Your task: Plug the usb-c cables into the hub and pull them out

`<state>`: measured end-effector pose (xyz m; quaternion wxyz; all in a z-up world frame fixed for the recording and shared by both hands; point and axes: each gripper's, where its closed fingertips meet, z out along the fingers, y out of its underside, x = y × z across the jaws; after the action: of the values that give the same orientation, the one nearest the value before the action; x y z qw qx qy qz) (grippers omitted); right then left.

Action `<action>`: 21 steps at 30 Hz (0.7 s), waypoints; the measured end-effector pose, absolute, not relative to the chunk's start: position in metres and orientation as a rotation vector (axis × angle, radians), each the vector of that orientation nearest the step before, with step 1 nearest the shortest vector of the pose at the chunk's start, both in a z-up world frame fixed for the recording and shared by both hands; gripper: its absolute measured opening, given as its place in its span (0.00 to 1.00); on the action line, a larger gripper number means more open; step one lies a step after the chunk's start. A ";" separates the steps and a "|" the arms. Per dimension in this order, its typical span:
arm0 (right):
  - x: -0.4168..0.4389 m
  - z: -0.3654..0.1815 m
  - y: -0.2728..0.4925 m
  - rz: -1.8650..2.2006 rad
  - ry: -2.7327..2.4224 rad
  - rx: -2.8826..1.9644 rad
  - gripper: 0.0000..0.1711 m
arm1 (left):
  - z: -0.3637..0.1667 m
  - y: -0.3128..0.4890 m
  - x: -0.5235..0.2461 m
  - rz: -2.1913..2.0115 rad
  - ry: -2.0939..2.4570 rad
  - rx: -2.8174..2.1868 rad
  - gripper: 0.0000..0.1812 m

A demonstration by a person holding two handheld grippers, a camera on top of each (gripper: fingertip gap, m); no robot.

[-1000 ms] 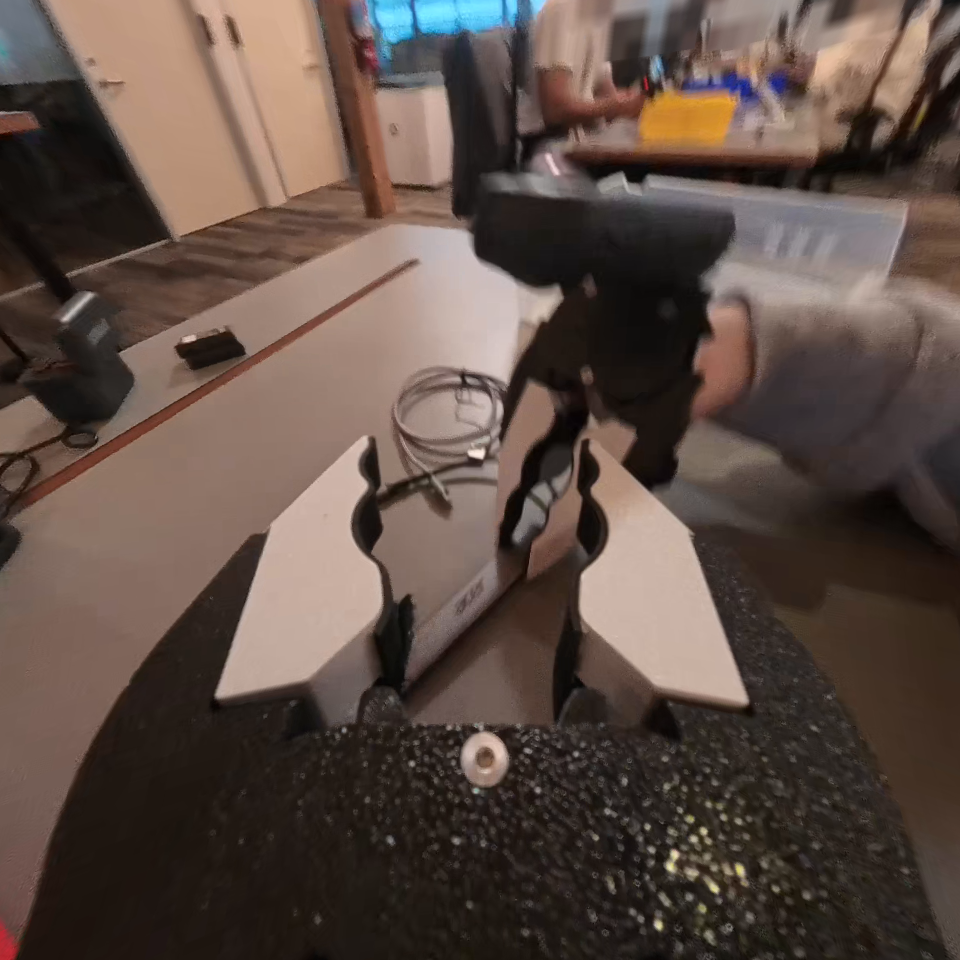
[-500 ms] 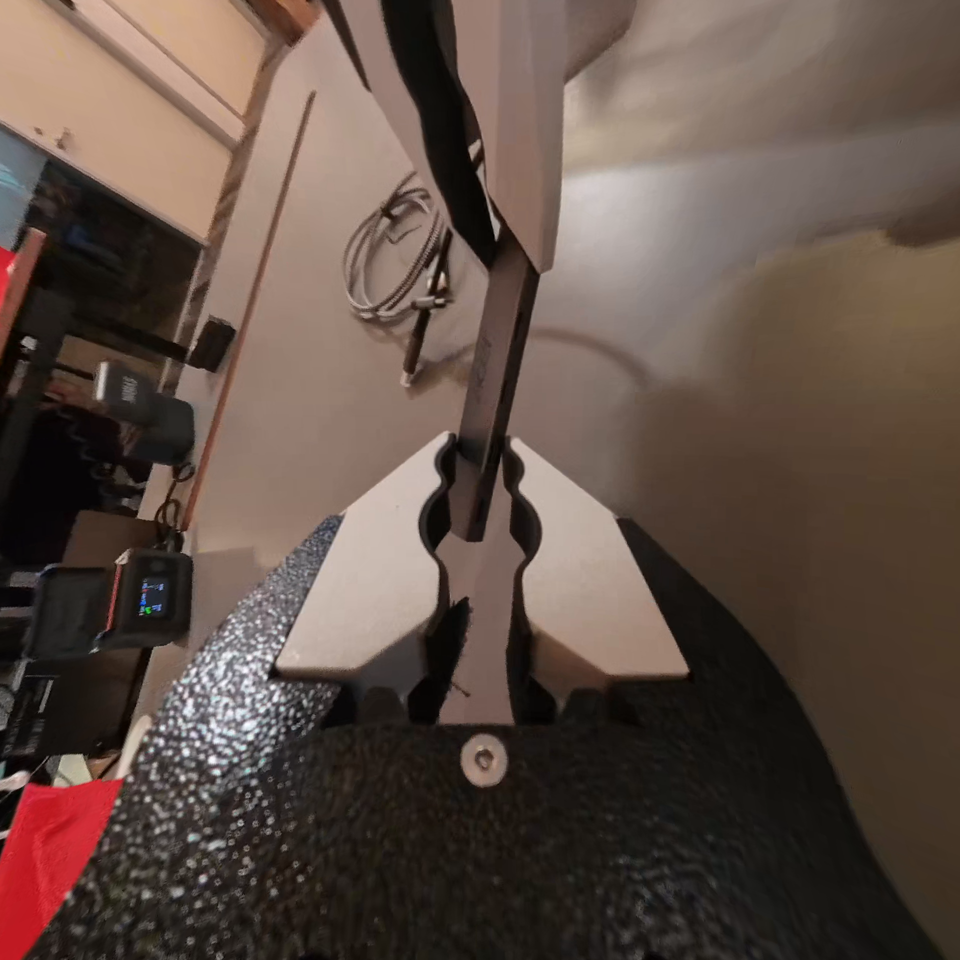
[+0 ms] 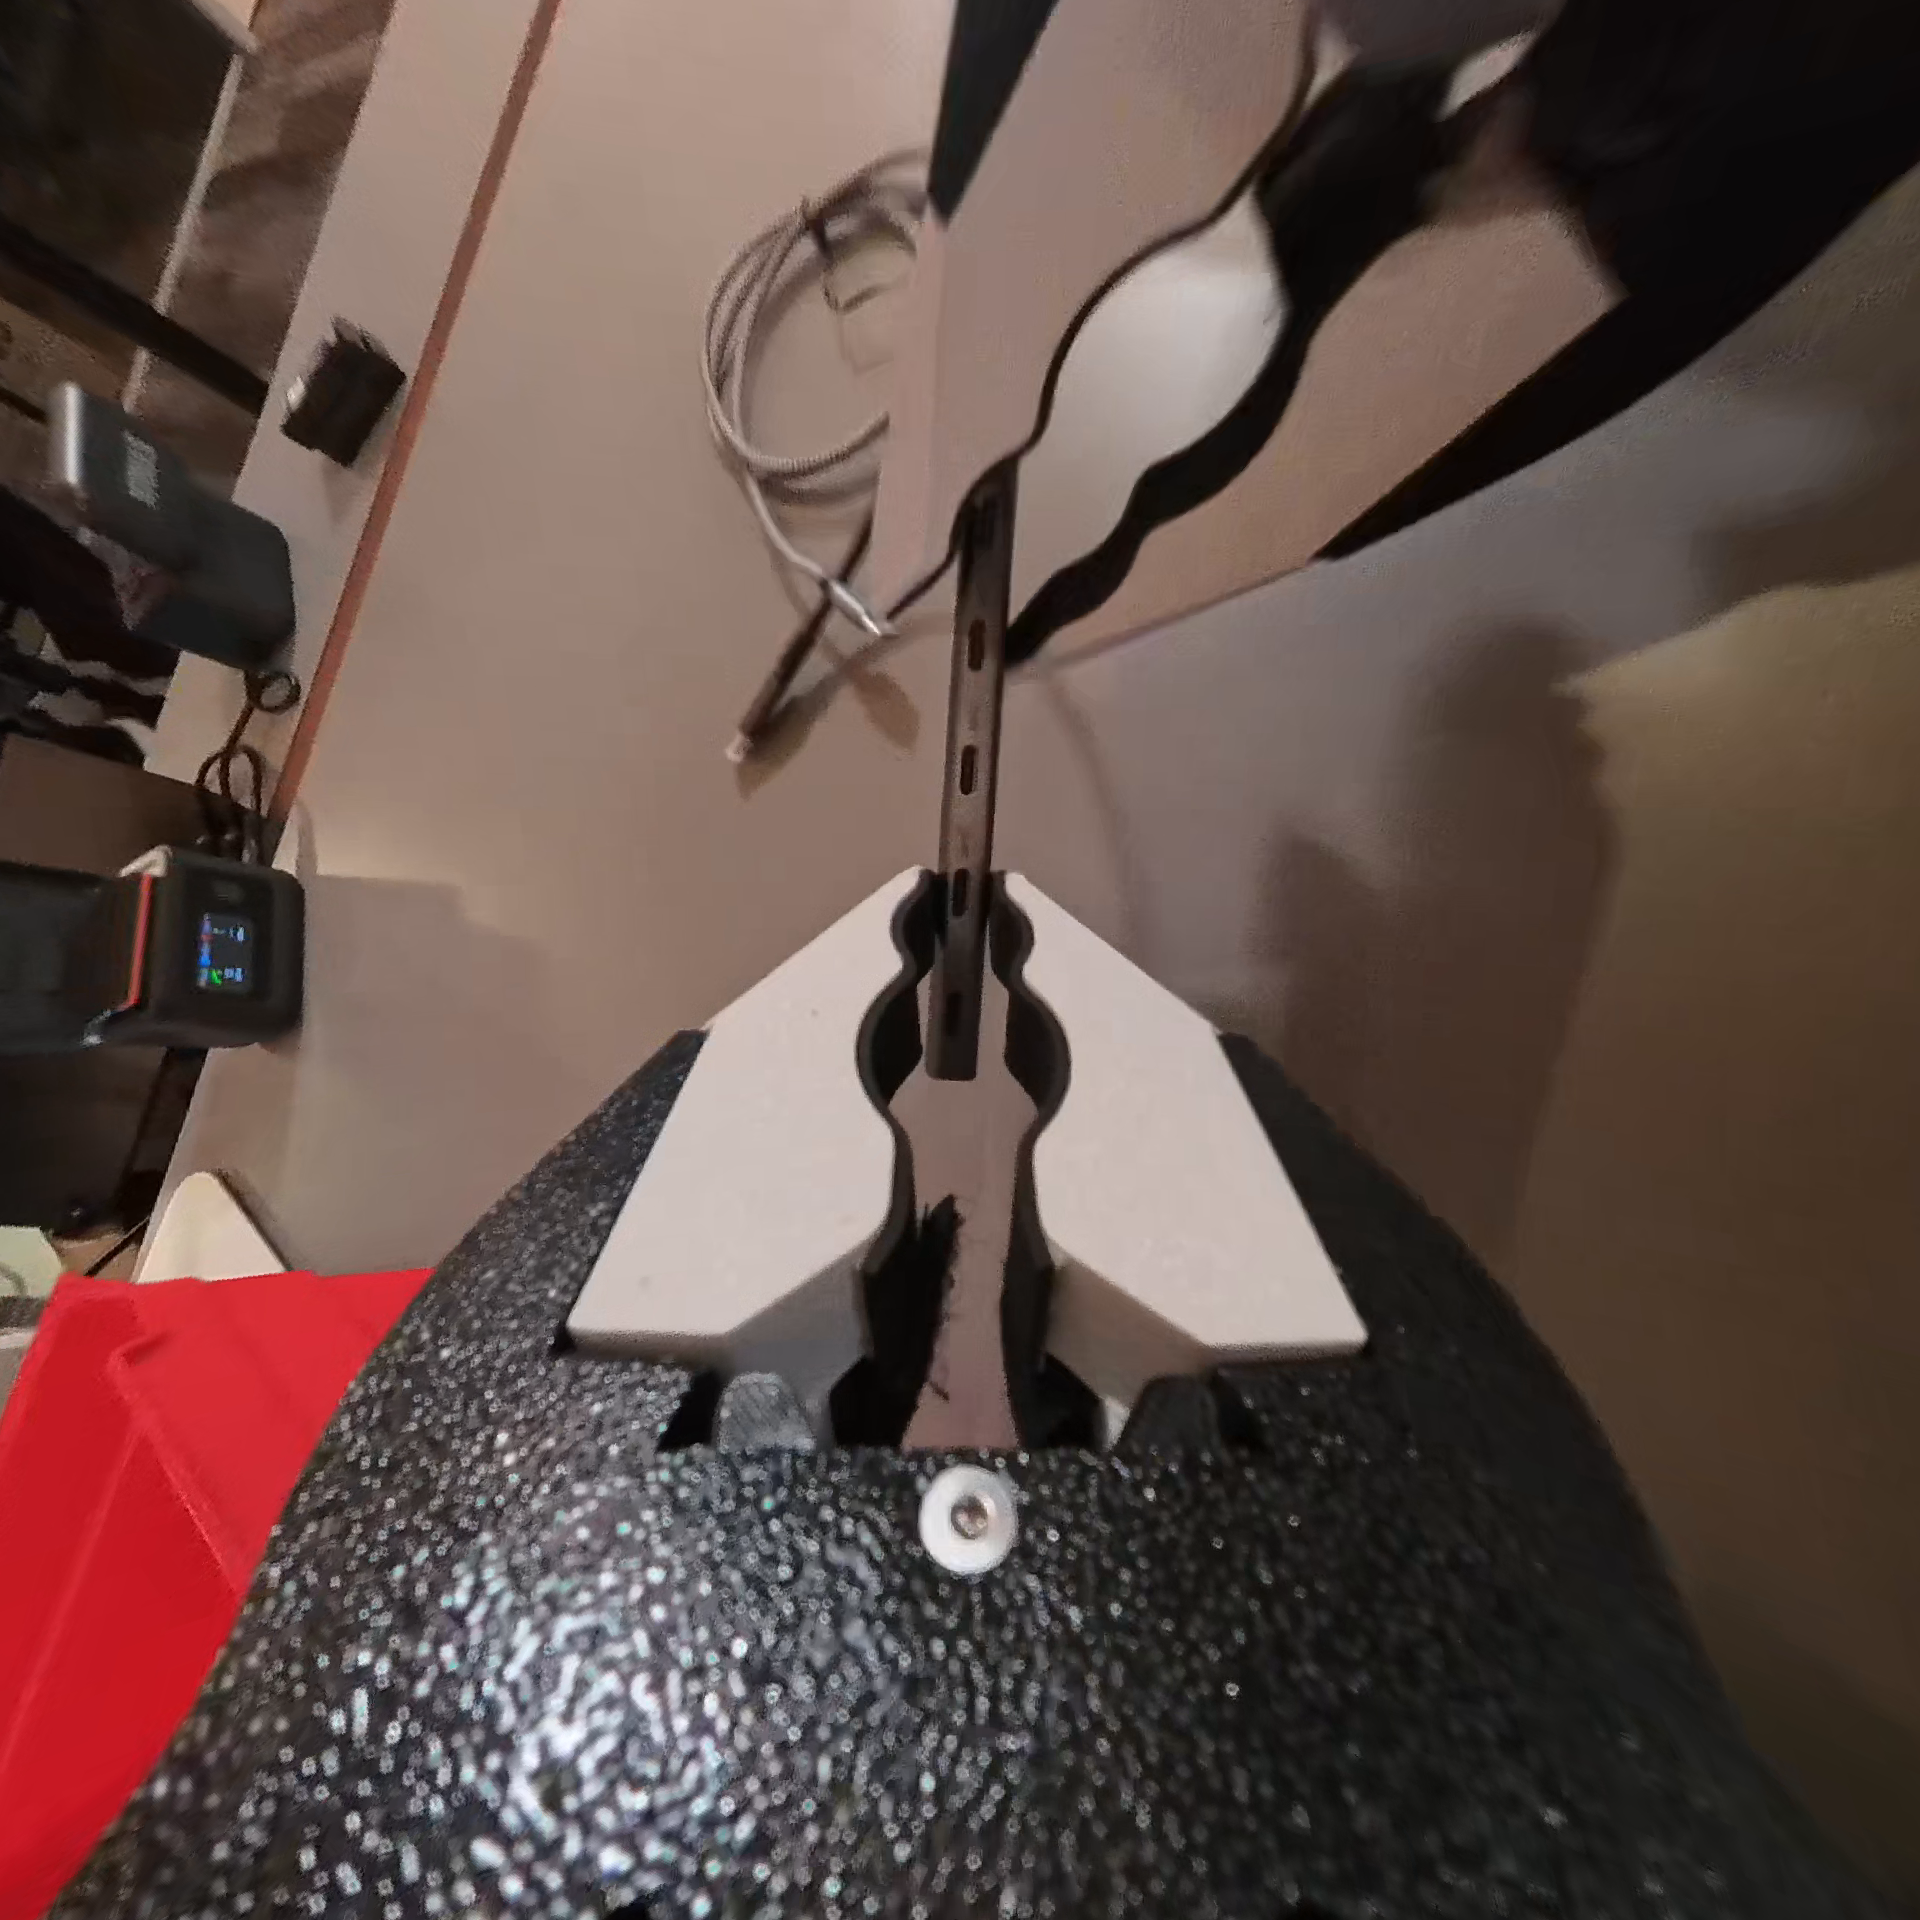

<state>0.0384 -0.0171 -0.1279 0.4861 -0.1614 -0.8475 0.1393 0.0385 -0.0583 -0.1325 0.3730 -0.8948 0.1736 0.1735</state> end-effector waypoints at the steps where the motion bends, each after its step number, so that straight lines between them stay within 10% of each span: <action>1: 0.040 -0.128 -0.019 0.380 -2.078 -0.395 0.09 | -0.128 -0.059 0.040 0.445 0.445 -2.265 0.04; 6: 0.063 -0.123 -0.030 0.727 -2.133 -0.435 0.05 | -0.092 -0.063 0.070 0.177 0.373 -1.993 0.27; 16: 0.093 -0.118 -0.052 1.014 -2.224 -0.353 0.05 | -0.100 -0.064 0.103 -0.063 0.489 -1.944 0.08; 21: 0.085 -0.078 -0.029 1.093 -2.126 -0.565 0.25 | -0.093 -0.065 0.083 0.025 0.401 -1.894 0.04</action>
<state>0.0851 -0.0295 -0.0782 0.3358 -0.2168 -0.8152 0.4192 0.0826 -0.0654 -0.0926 0.5670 -0.8058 0.1706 0.0107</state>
